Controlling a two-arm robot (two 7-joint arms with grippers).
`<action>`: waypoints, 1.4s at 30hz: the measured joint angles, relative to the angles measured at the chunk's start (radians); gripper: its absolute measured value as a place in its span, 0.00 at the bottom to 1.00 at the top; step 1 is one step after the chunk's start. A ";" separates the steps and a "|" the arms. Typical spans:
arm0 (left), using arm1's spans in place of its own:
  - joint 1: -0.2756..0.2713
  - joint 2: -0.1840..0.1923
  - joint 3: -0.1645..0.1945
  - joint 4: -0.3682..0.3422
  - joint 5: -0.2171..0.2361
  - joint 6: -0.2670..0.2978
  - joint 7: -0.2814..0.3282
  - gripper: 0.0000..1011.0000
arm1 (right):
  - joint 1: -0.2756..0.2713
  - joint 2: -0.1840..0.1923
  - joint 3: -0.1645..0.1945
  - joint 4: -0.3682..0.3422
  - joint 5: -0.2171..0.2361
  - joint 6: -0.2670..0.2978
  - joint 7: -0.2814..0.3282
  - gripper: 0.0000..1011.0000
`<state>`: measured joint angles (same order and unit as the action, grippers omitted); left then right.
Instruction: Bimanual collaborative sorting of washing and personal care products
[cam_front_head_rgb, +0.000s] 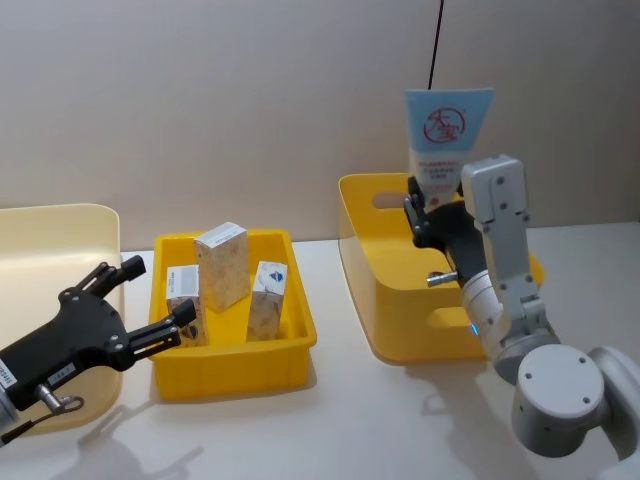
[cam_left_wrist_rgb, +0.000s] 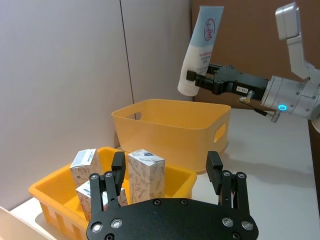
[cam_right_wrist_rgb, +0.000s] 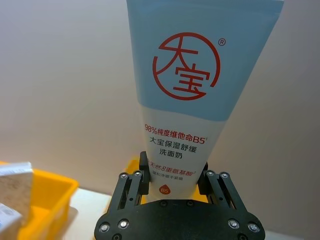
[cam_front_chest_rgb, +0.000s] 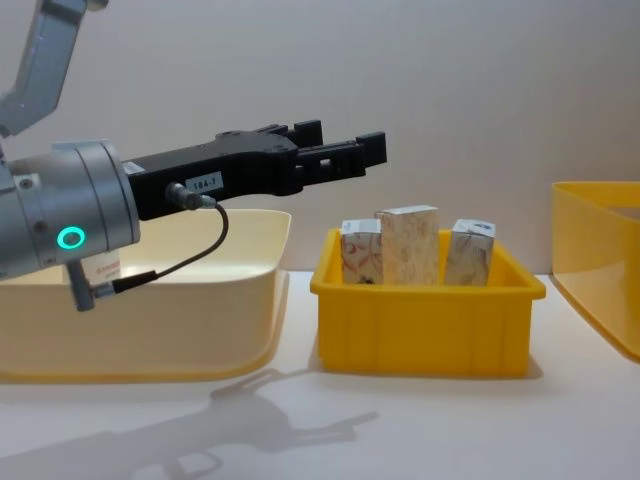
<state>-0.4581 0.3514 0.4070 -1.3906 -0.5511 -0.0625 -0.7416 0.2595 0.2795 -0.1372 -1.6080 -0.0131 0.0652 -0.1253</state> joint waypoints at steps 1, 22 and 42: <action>0.000 0.000 0.000 0.000 0.000 0.000 0.000 0.99 | -0.002 -0.001 0.002 -0.001 -0.005 0.009 -0.004 0.51; 0.000 0.000 0.000 0.000 0.000 0.000 0.000 0.99 | -0.021 -0.028 0.022 -0.002 -0.075 0.196 -0.070 0.51; 0.000 0.000 0.000 0.000 0.000 0.000 0.000 0.99 | -0.007 -0.055 0.019 0.029 -0.093 0.252 -0.068 0.59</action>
<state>-0.4581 0.3513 0.4070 -1.3906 -0.5511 -0.0626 -0.7416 0.2525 0.2249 -0.1185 -1.5787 -0.1060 0.3173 -0.1934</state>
